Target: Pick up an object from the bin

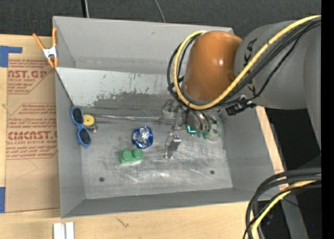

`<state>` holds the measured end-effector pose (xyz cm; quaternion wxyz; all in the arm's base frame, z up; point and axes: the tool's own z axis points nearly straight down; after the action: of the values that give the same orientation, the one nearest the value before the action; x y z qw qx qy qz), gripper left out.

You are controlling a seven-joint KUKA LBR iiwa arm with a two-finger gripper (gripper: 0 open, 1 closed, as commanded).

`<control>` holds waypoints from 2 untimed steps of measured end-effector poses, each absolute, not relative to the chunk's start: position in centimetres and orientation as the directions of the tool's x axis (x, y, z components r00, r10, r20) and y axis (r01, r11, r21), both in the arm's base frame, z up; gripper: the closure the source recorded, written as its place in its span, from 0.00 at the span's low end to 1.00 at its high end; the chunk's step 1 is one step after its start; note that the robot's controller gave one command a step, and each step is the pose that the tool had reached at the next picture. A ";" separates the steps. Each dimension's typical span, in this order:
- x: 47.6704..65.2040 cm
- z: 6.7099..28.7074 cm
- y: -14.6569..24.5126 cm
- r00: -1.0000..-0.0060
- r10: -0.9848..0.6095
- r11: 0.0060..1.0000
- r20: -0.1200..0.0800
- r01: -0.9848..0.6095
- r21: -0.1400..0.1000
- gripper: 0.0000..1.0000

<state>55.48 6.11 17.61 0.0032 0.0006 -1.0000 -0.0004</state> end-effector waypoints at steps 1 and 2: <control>58.0 7.9 11.5 -0.960 0.281 0.960 -0.001 0.281 0.002 0.00; 58.0 8.1 11.4 -0.960 0.281 0.960 0.000 0.281 0.001 1.00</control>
Offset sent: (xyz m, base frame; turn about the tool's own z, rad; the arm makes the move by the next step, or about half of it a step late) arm 0.0251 0.0519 -0.0956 0.2877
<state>58.01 11.41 8.06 -0.0002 -0.1421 -0.9899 -0.0006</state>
